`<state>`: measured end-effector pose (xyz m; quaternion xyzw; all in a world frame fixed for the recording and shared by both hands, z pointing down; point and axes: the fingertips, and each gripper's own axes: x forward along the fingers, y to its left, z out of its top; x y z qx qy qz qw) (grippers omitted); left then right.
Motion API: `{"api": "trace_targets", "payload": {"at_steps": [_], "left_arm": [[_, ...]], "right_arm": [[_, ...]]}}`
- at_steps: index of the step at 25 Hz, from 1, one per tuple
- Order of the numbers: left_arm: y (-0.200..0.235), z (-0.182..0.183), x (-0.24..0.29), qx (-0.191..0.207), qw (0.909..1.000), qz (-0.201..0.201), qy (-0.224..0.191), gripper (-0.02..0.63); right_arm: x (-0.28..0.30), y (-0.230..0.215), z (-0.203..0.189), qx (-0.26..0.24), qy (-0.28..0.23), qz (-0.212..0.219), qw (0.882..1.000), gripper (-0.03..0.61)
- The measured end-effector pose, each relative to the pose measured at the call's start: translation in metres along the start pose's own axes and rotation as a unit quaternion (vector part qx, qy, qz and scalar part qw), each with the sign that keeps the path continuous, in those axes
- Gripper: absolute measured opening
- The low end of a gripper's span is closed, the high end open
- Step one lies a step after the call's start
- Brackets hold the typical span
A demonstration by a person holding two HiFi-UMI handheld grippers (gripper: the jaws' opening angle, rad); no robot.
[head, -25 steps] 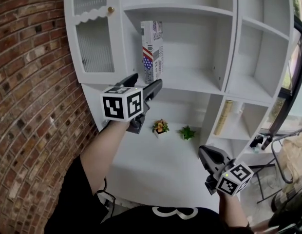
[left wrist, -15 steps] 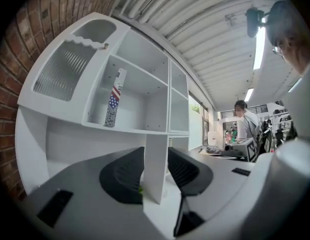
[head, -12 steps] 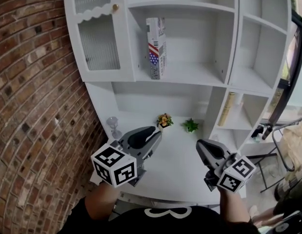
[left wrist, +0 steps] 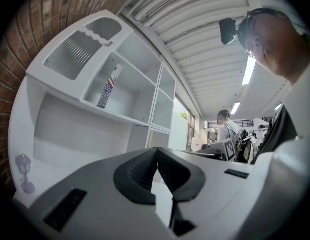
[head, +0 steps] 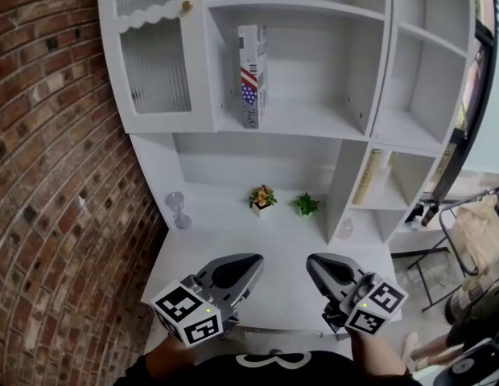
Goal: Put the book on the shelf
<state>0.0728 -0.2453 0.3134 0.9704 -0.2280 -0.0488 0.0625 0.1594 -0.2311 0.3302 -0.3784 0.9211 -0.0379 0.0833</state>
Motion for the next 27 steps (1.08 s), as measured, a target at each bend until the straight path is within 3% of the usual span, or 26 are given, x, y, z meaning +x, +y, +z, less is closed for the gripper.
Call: {"api": "trace_targets", "payload": {"at_steps": [7,27], "left_arm": [[-0.008,-0.013,-0.002,-0.026,0.9996,0.001,-0.004,0.003],[0.010,-0.007,0.016,-0.024,0.9994,0.021,-0.011,0.003]], "right_arm": [[-0.008,0.014,-0.001,-0.013,0.002,0.006,1.000,0.009],[-0.006,-0.018,0.004,-0.028,-0.005,-0.027,0.999,0.009]]}}
